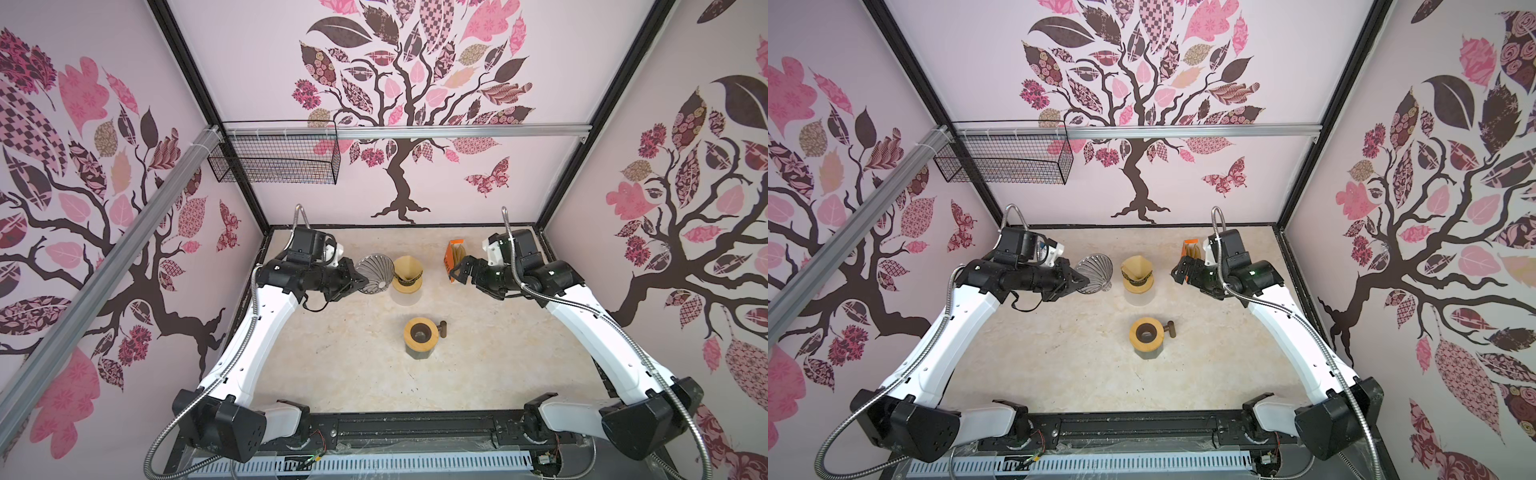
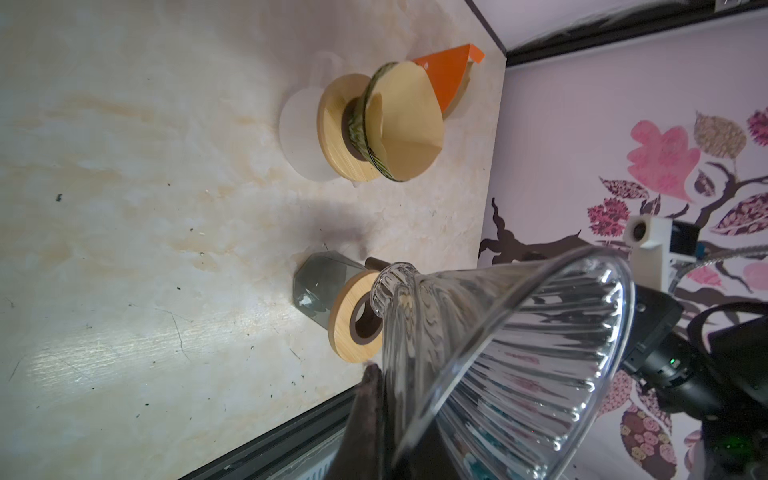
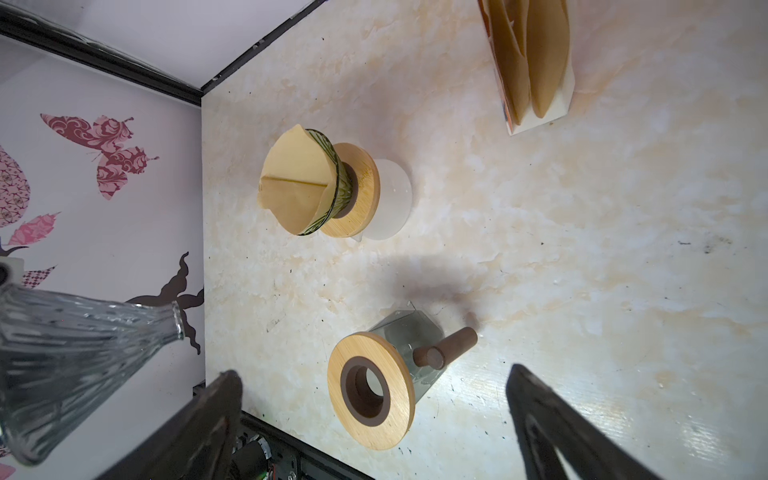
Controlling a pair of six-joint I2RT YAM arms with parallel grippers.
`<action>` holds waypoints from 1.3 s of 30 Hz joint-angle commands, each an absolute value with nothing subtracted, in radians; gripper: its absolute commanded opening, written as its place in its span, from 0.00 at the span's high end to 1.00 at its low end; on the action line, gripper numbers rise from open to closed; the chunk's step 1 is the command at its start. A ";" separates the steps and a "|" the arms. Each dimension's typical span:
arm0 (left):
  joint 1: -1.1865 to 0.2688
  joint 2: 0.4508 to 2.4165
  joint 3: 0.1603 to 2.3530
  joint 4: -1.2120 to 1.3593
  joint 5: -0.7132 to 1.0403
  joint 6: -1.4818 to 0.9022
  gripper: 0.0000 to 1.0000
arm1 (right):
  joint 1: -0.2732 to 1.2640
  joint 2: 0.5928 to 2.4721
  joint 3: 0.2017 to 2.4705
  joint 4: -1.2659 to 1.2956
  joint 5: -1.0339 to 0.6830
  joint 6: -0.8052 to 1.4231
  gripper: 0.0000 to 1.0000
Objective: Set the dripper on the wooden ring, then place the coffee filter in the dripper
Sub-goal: 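Carry the glass dripper with the left gripper over the wooden ring on the pitcher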
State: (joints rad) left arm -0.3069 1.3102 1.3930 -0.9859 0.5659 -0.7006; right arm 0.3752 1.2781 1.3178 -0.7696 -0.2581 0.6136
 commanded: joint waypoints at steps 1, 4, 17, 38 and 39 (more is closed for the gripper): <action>-0.384 1.332 1.459 -1.027 0.531 -0.640 1.00 | 0.383 1.280 1.367 -0.802 -0.256 0.559 0.00; -0.469 1.368 1.465 -1.042 0.507 -0.611 1.00 | 0.383 1.282 1.388 -0.825 -0.252 0.526 0.00; -0.668 1.571 1.522 -1.034 0.491 -0.528 1.00 | 0.382 1.202 1.342 -0.859 -0.271 0.485 0.00; -0.683 1.635 1.467 -1.012 0.479 -0.498 1.00 | 0.391 1.216 1.315 -0.887 -0.376 0.433 0.00; -0.683 1.636 1.464 -1.012 0.479 -0.496 1.00 | 0.391 1.216 1.315 -0.890 -0.373 0.430 0.00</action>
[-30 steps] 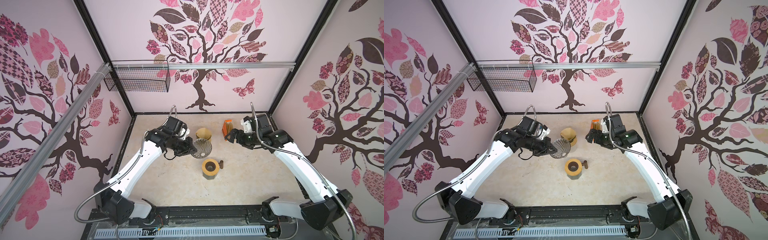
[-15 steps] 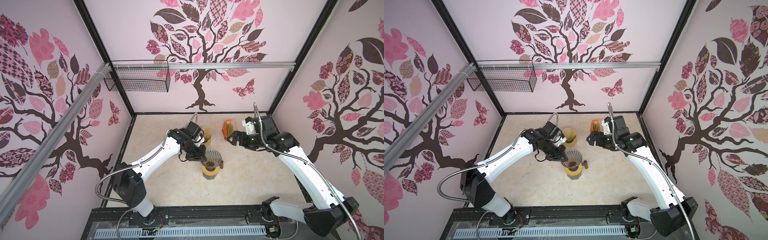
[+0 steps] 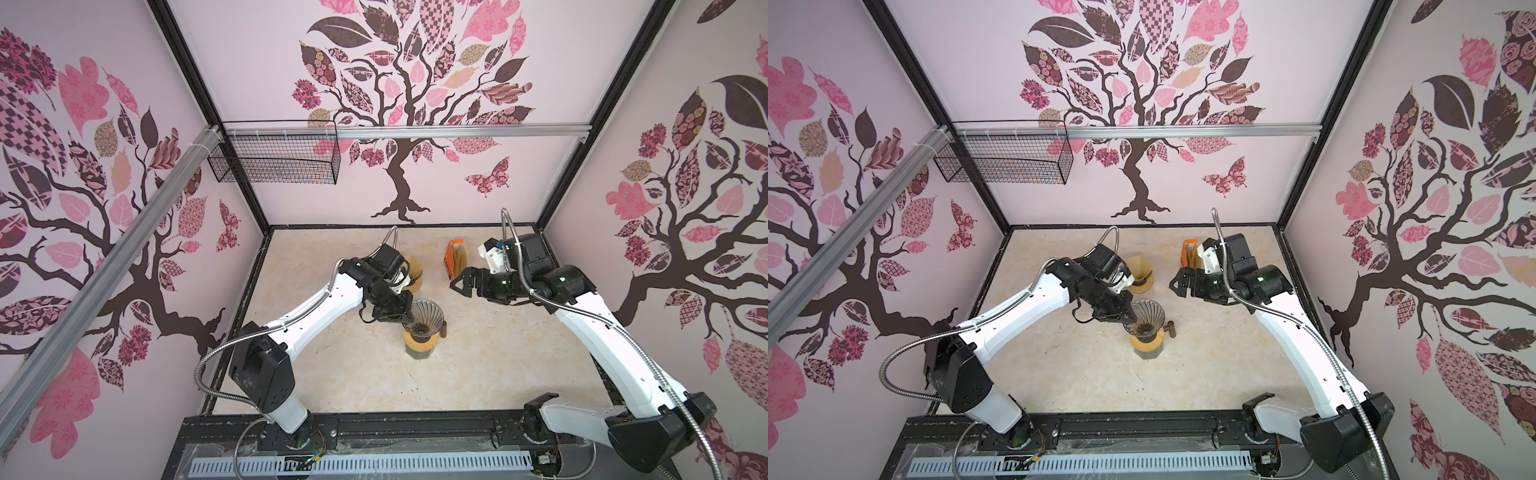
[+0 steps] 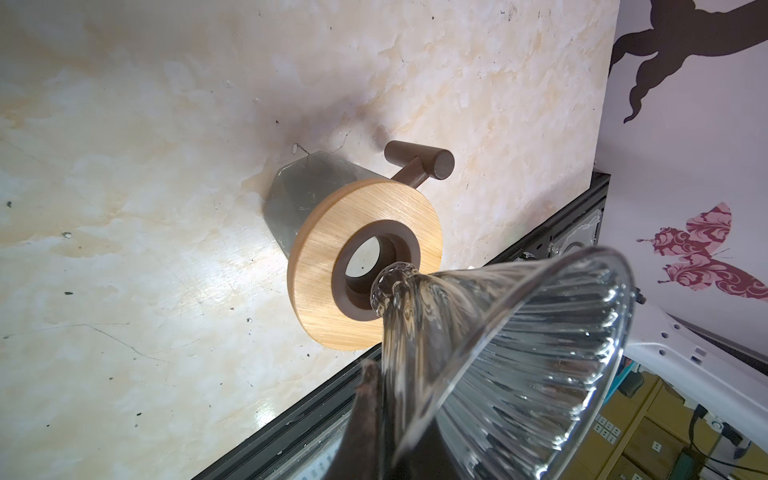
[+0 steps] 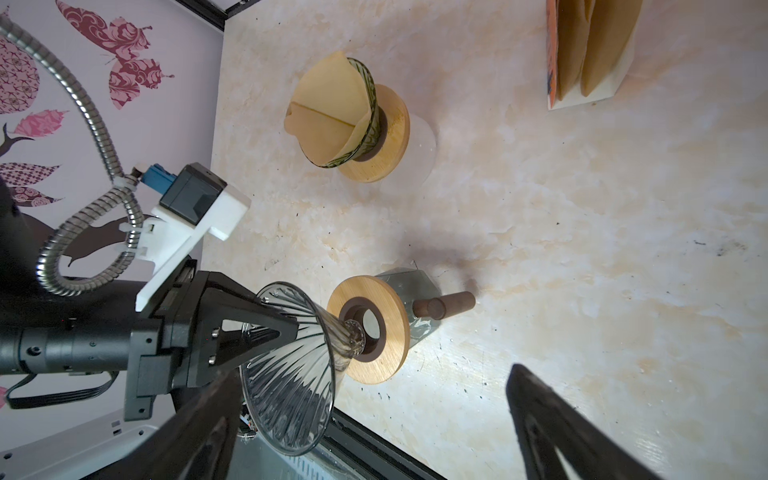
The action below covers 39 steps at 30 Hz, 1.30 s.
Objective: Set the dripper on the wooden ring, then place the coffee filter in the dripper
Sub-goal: 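Carry the glass dripper with the left gripper over the wooden ring on the pitcher, then lower the dripper into the ring while the right gripper reaches toward its rim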
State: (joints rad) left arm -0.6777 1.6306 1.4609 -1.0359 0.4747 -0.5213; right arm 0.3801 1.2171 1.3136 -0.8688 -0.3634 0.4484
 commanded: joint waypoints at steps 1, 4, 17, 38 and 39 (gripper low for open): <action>-0.683 1.637 1.462 -1.012 0.479 -0.496 1.00 | 0.391 1.216 1.314 -0.892 -0.371 0.430 0.00; -0.684 1.641 1.452 -1.012 0.480 -0.490 1.00 | 0.390 1.215 1.310 -0.895 -0.372 0.428 0.00; -0.693 1.657 1.428 -1.011 0.466 -0.479 1.00 | 0.394 1.217 1.294 -0.892 -0.394 0.428 0.00; -0.701 1.672 1.401 -0.978 0.457 -0.481 1.00 | 0.411 1.248 1.271 -0.943 -0.442 0.359 0.01; -0.701 1.672 1.400 -0.979 0.458 -0.480 1.00 | 0.417 1.252 1.270 -0.943 -0.446 0.355 0.01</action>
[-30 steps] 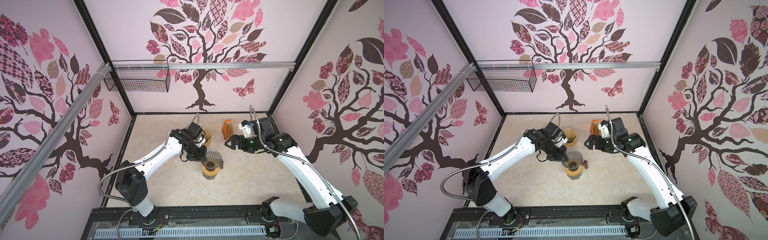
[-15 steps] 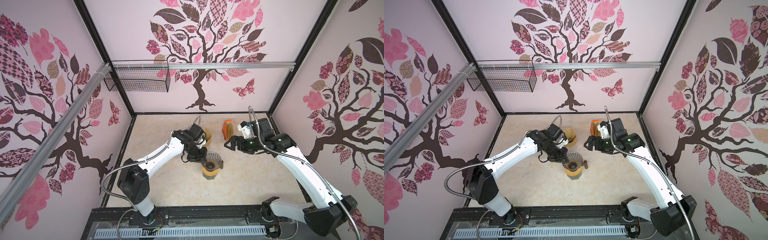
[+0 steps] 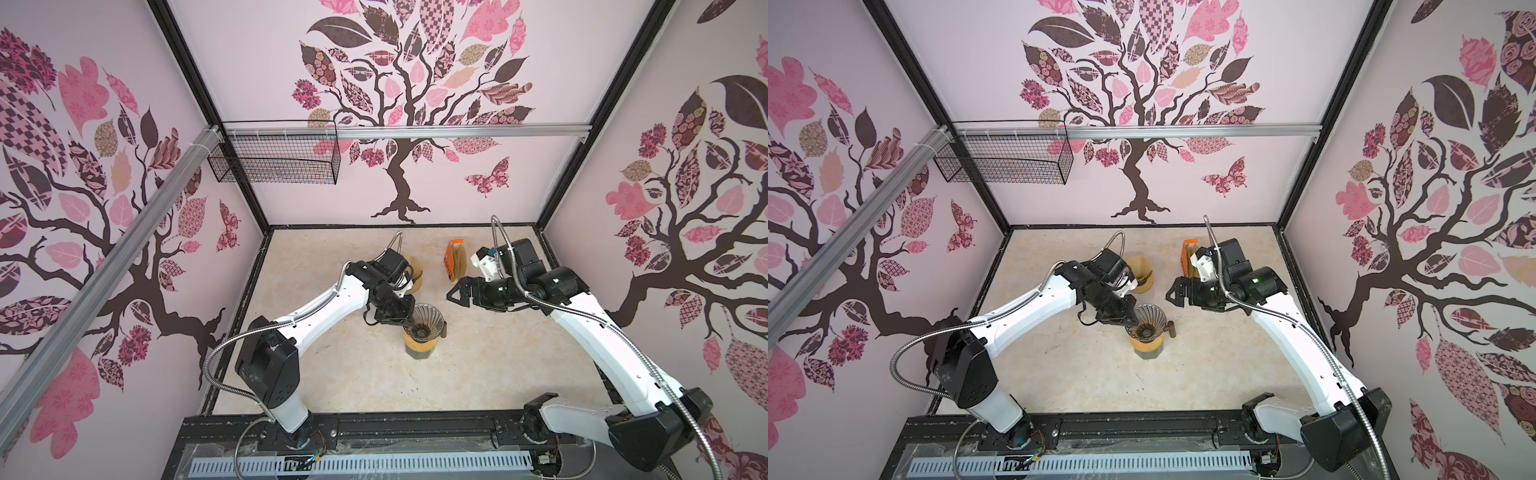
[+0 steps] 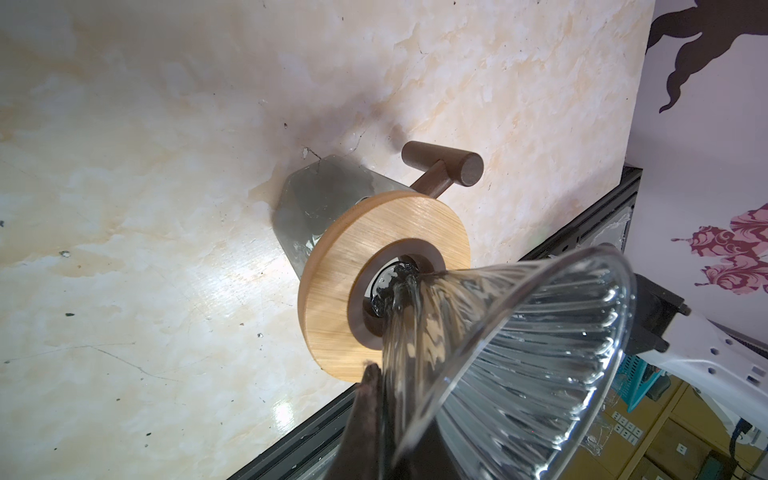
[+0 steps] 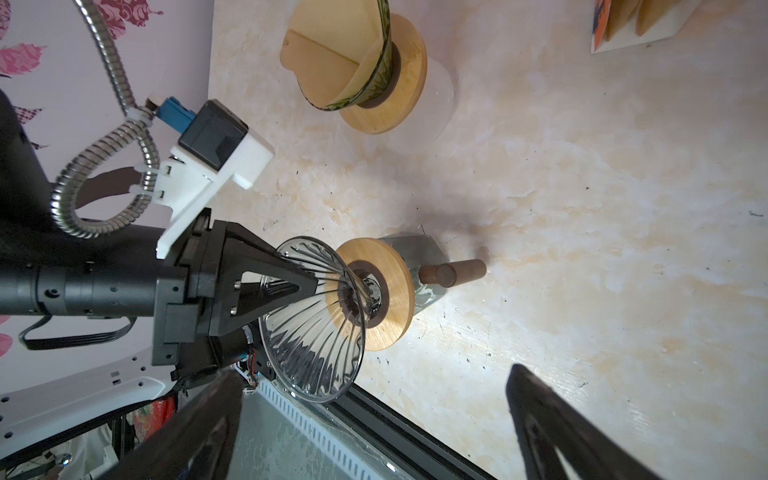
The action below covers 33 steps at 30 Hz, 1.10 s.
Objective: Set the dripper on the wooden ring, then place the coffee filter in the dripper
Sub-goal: 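Lower the dripper into the ring while the right gripper reaches toward its rim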
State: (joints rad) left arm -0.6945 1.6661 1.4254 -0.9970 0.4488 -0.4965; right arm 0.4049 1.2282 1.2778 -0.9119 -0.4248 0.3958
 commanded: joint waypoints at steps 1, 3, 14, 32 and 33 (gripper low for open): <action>-0.701 1.670 1.398 -0.978 0.458 -0.479 1.00 | 0.421 1.255 1.264 -0.945 -0.447 0.351 0.02; -0.701 1.666 1.395 -0.979 0.454 -0.481 1.00 | 0.436 1.266 1.259 -0.945 -0.448 0.346 0.06; -0.701 1.659 1.388 -0.973 0.456 -0.478 0.93 | 0.528 1.345 1.259 -0.937 -0.443 0.333 0.19; -0.702 1.649 1.382 -0.973 0.454 -0.480 0.88 | 0.534 1.400 1.222 -0.890 -0.454 0.337 0.57; -0.702 1.649 1.383 -0.972 0.454 -0.479 0.87 | 0.535 1.403 1.220 -0.890 -0.454 0.336 0.58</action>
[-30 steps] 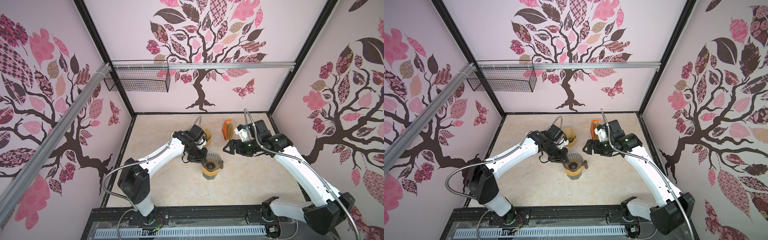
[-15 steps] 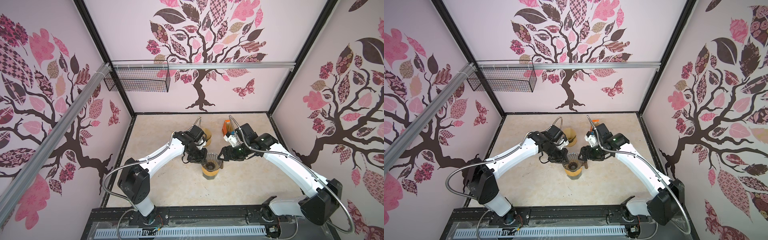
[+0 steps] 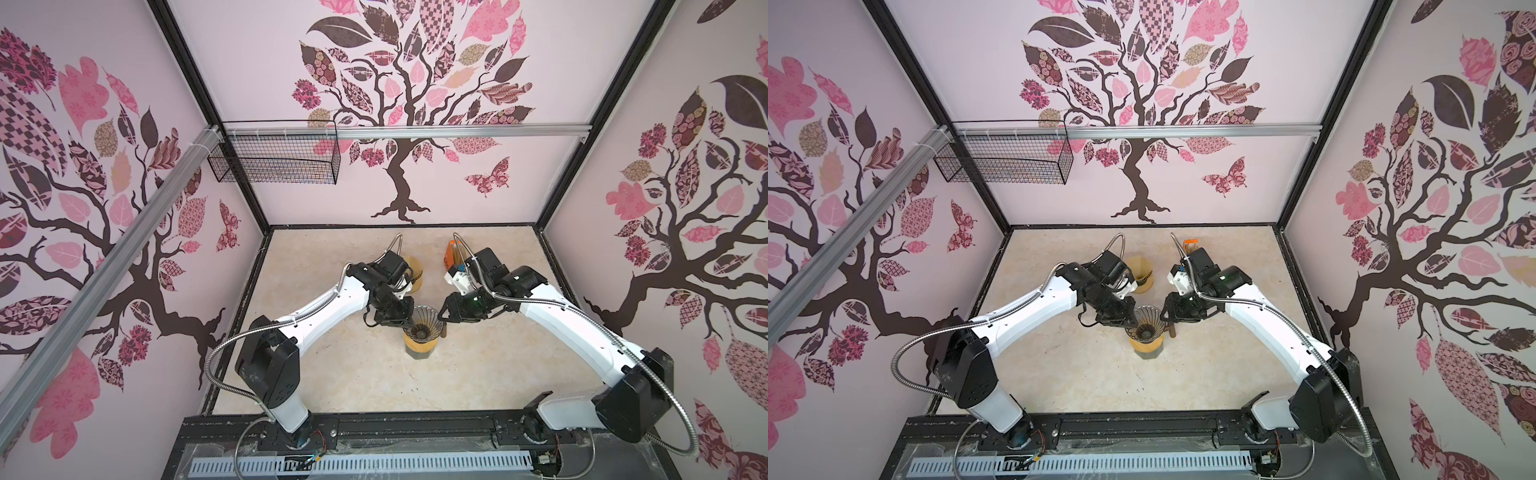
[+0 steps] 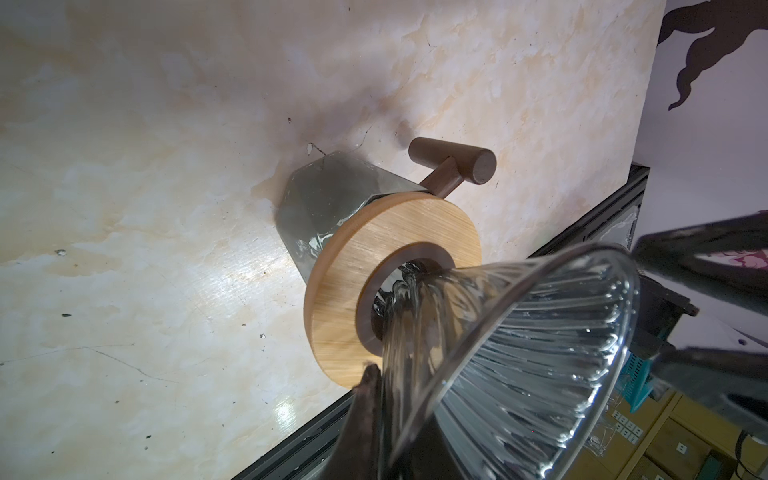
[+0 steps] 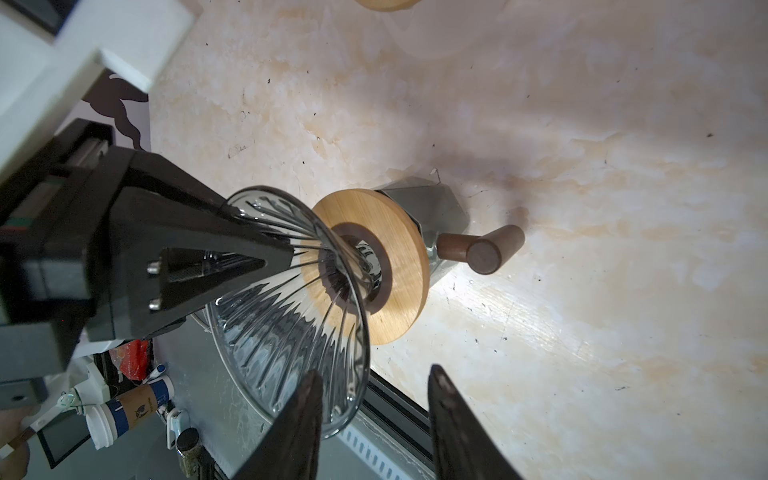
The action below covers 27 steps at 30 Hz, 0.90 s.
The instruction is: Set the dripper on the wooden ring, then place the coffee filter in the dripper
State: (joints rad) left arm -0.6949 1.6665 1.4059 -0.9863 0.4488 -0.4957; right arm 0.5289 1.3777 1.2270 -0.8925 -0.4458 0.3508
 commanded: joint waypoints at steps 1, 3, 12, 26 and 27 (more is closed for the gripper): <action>-0.701 1.649 1.382 -0.973 0.454 -0.480 0.88 | 0.534 1.405 1.220 -0.887 -0.453 0.337 0.59; -0.704 1.647 1.382 -0.972 0.453 -0.480 0.87 | 0.534 1.408 1.218 -0.885 -0.458 0.339 0.61; -0.702 1.643 1.382 -0.972 0.451 -0.480 0.86 | 0.543 1.419 1.205 -0.866 -0.472 0.347 0.75; -0.703 1.632 1.404 -0.986 0.442 -0.482 0.82 | 0.546 1.425 1.198 -0.866 -0.468 0.349 0.88; -0.703 1.632 1.406 -0.988 0.440 -0.480 0.82 | 0.546 1.424 1.198 -0.865 -0.467 0.350 0.89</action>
